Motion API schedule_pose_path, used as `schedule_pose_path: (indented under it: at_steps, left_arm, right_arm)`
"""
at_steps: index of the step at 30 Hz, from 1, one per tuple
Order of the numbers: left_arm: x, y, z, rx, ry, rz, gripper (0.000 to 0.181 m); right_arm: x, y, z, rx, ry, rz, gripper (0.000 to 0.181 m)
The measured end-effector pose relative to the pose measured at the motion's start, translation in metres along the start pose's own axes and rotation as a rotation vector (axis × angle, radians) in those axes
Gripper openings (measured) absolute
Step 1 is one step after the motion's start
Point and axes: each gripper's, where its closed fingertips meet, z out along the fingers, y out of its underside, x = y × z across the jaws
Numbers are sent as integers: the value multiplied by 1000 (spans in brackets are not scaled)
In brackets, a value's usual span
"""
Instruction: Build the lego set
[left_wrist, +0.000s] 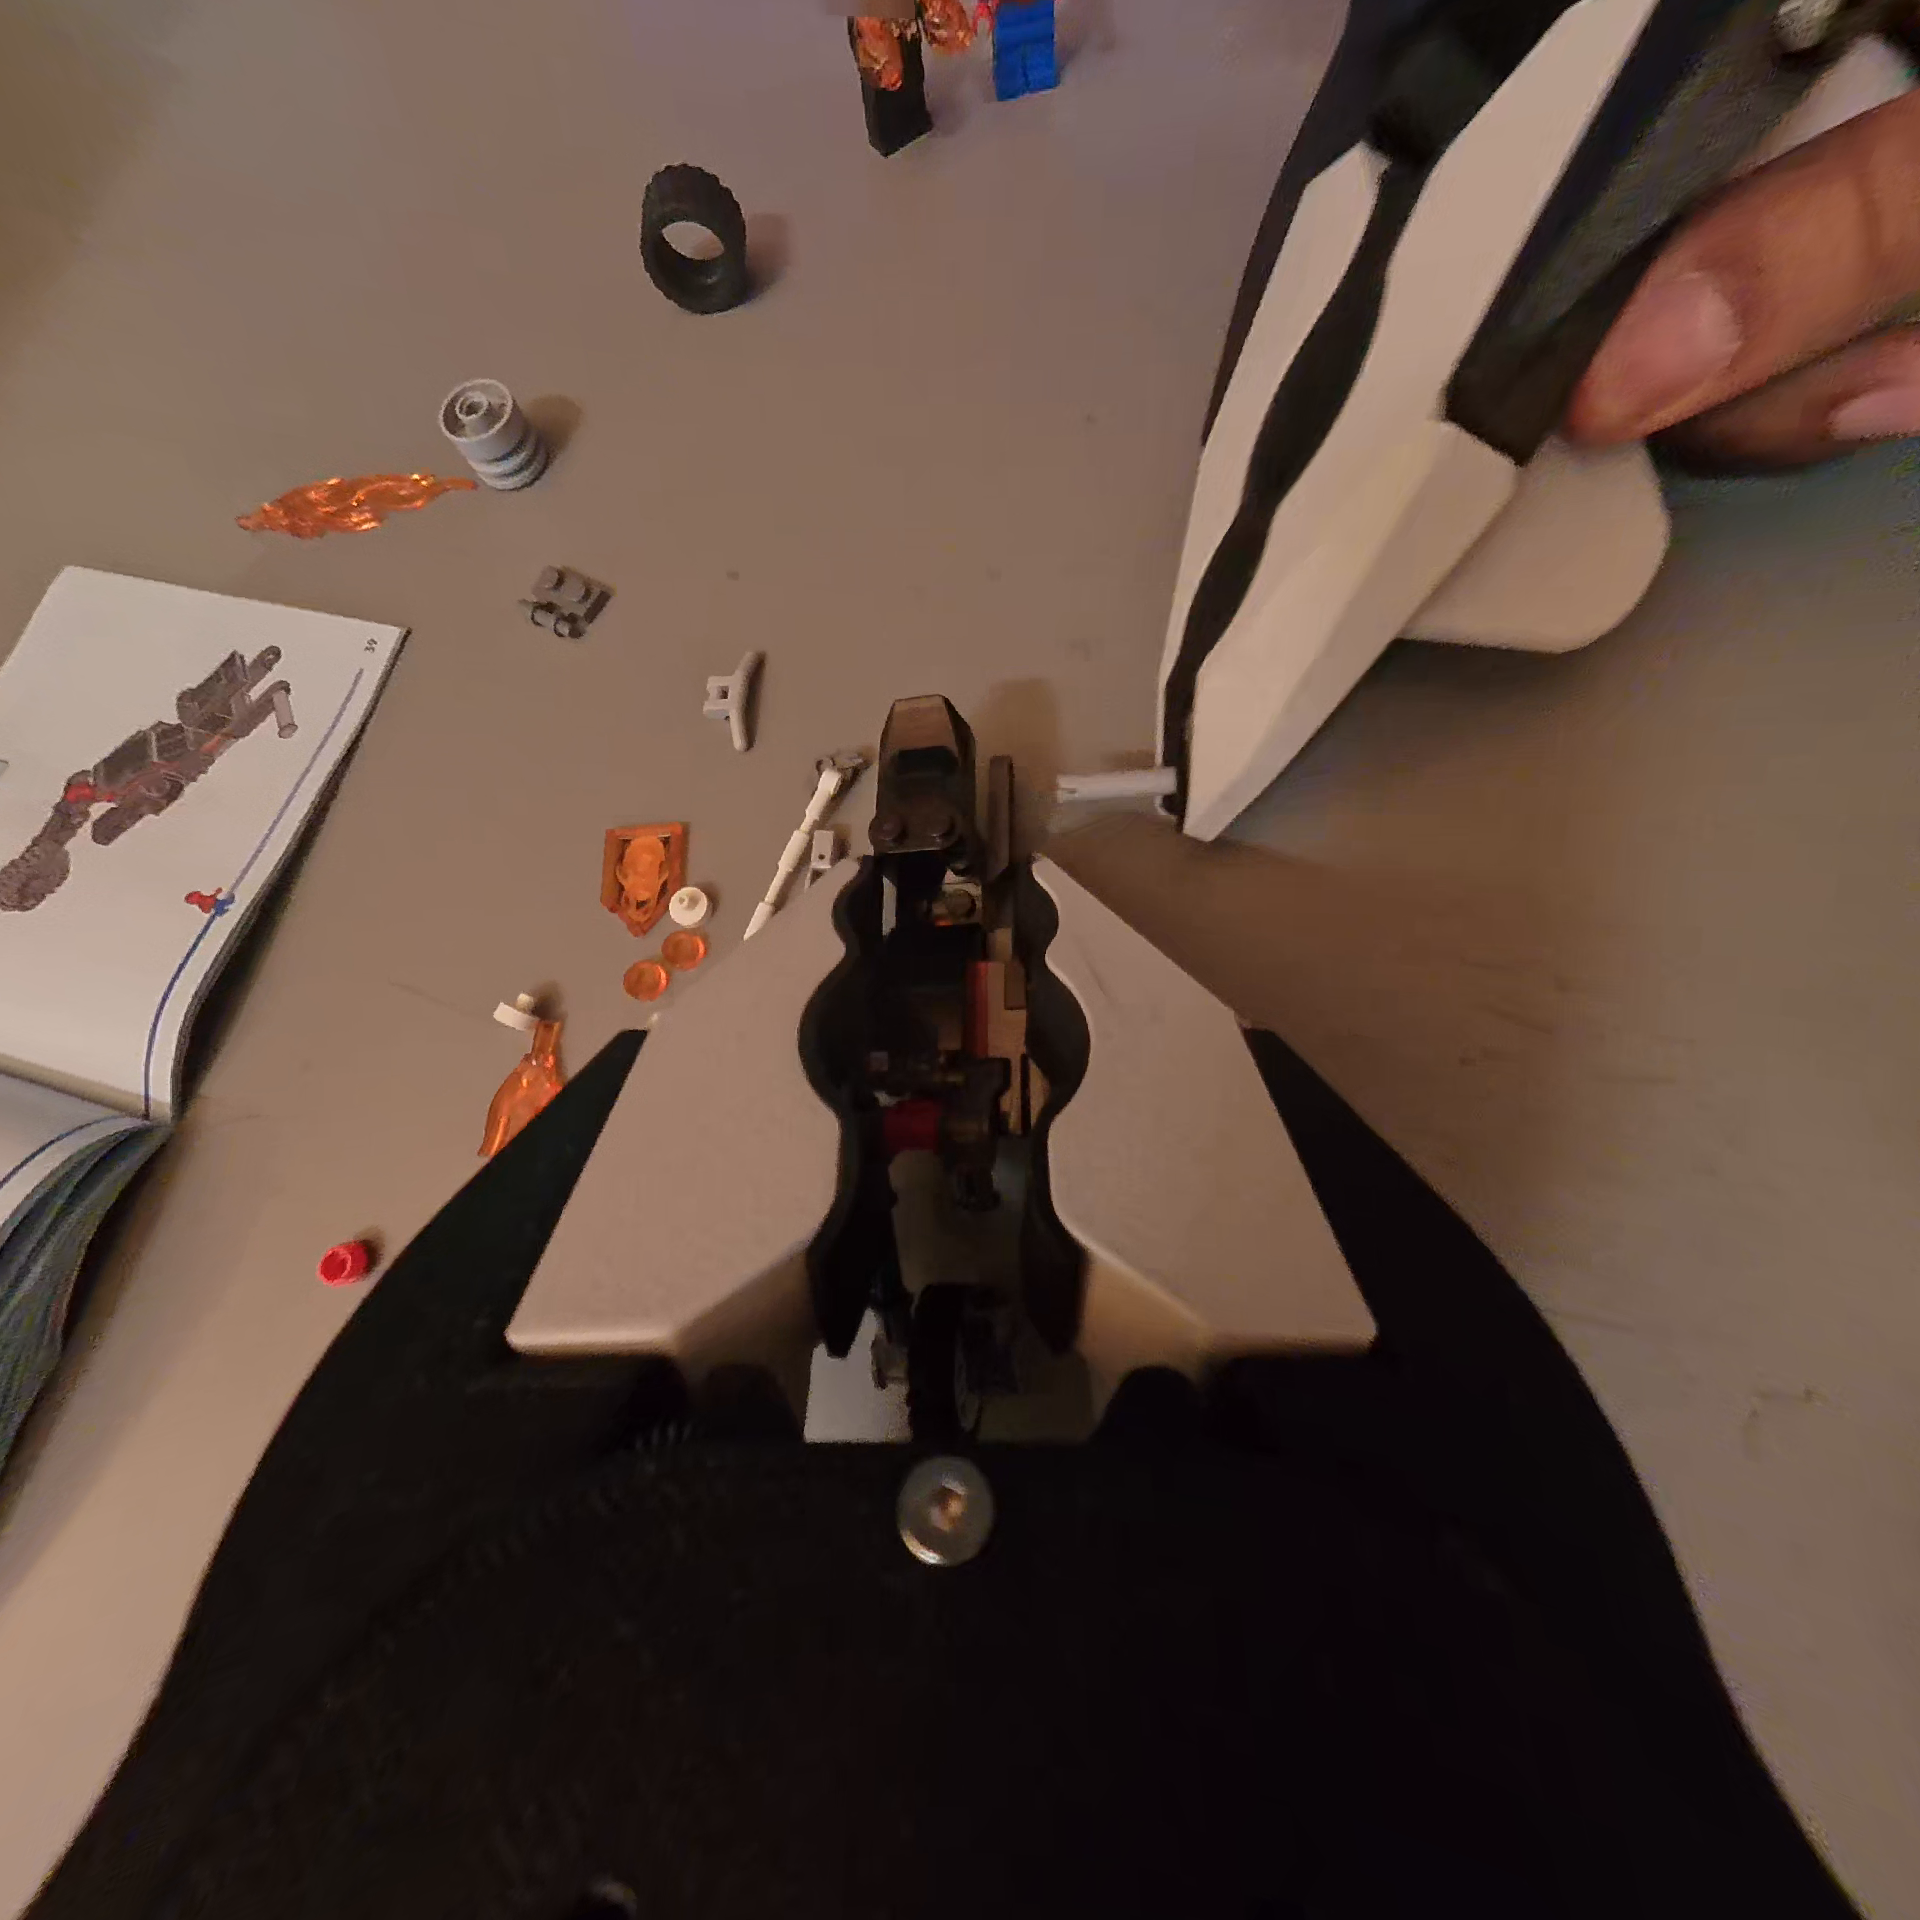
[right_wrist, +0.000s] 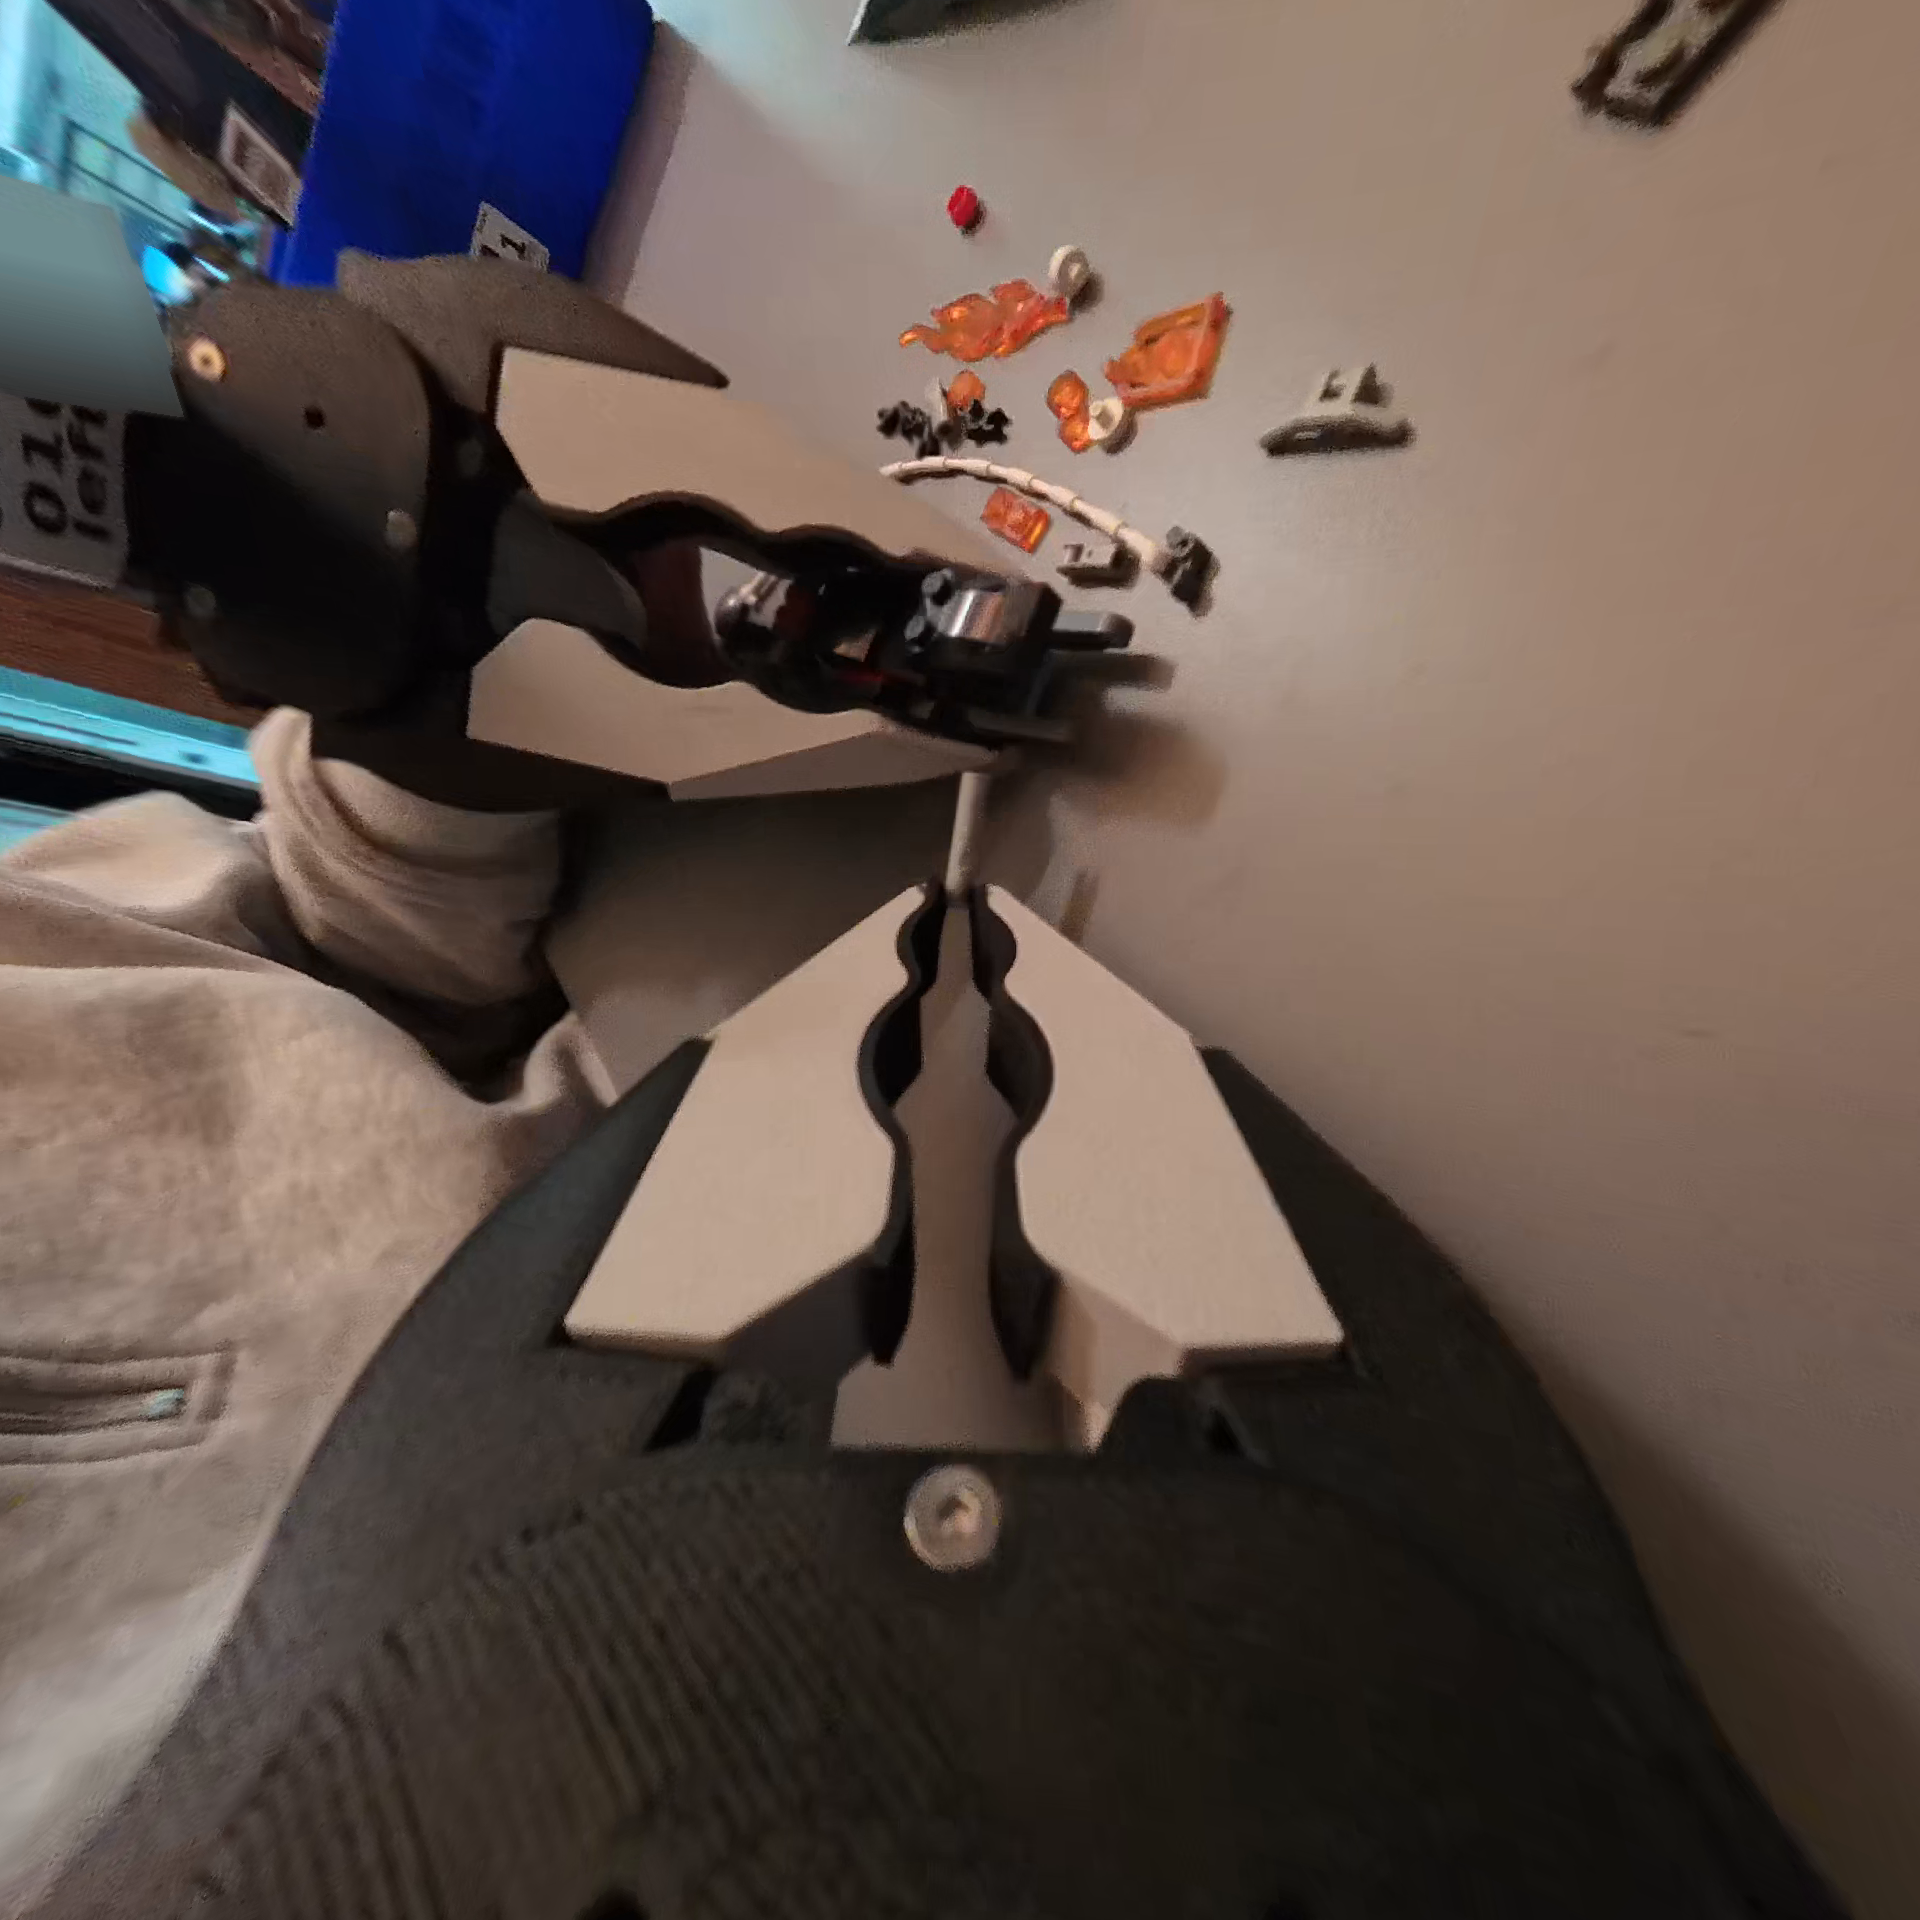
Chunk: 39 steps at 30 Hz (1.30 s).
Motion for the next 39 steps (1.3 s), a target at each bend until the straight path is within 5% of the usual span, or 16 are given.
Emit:
schedule_pose_path:
  at_steps: [4, 8, 12, 16, 24, 27, 39]
  left_arm:
    - [1, 0, 0, -4, -13, 16, 27]
    - [-2, 0, -2, 6, -8, -8, 50]
    - [0, -22, -16, 141, 17, -11, 61]
    - [28, -47, -34, 304, 174, -17, 32]
    - [56, -72, -60, 426, 642, -438, 23]
    - [56, -77, -69, 471, 715, -497, 5]
    - [56, -87, -95, 547, 1075, -786, 4]
  right_arm:
    - [6, 1, -11, 51, 160, -173, 3]
    - [3, 2, -18, 87, 227, -307, 3]
    - [-4, -1, -25, 123, 248, -402, 3]
    - [-21, -5, -35, 153, 274, -601, 3]
    - [-59, -23, -49, 313, 537, -1155, 2]
    - [-64, -22, -47, 320, 577, -1210, 2]
    - [-104, -29, -63, 546, 462, -1273, 0]
